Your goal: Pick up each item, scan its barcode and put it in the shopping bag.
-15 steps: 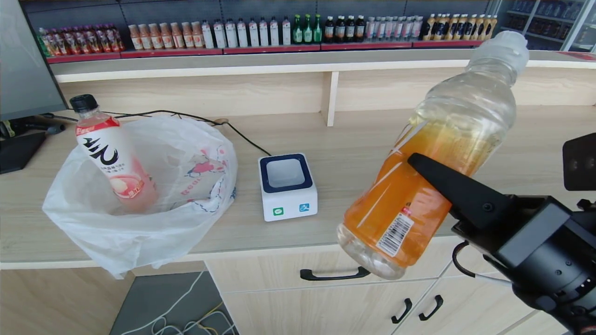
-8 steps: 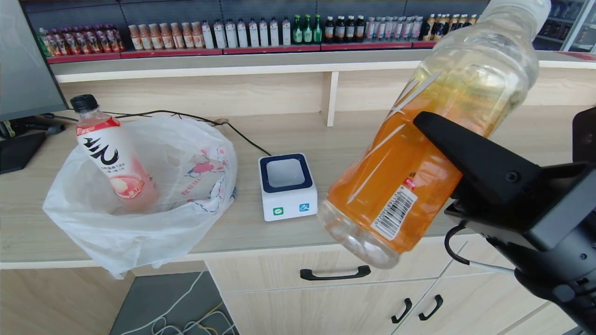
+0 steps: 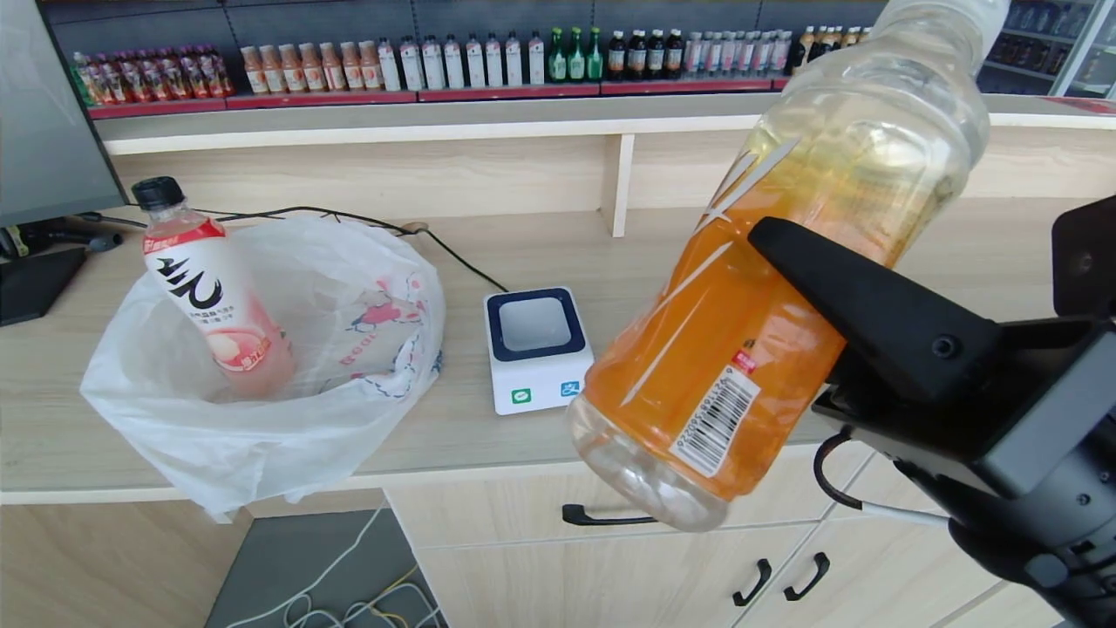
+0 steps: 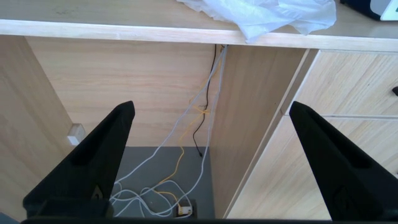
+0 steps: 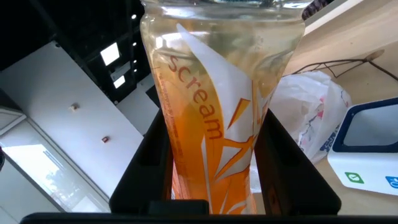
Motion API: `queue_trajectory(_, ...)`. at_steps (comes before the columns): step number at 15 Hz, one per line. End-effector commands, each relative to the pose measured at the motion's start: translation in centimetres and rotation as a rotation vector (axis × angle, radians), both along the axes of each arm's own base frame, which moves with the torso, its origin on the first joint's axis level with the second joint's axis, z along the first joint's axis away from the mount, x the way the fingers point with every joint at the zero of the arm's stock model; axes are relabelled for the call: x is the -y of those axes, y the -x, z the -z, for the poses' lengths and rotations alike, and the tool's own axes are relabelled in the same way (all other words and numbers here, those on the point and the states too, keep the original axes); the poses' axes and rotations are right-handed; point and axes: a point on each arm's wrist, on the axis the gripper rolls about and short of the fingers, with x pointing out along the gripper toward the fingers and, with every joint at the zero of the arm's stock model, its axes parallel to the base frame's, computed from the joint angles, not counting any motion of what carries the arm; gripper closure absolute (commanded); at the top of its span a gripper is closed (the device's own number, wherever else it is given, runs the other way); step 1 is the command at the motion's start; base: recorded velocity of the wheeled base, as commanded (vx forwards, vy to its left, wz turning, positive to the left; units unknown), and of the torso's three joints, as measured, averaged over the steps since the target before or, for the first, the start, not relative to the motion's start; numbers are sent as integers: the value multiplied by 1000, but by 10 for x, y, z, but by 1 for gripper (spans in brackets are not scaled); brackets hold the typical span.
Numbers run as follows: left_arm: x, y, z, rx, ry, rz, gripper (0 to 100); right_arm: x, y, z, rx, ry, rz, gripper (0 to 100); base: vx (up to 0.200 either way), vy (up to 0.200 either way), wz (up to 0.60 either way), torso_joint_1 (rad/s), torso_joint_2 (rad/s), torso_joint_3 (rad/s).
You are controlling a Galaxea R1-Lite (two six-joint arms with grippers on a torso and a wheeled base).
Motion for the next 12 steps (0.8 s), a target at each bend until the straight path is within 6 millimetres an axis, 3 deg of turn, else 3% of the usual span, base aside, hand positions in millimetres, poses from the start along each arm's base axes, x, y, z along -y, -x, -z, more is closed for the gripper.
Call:
queue_trajectory(1, 0, 0, 0, 1, 0, 0, 0, -1, 0, 1, -2, 3, -3, 100, 0, 0, 0, 0, 0, 0)
queue_trajectory(12, 0, 0, 0, -1, -22, 3, 0, -3, 8, -2, 19, 0, -28, 100, 0, 0, 0, 0, 0, 0)
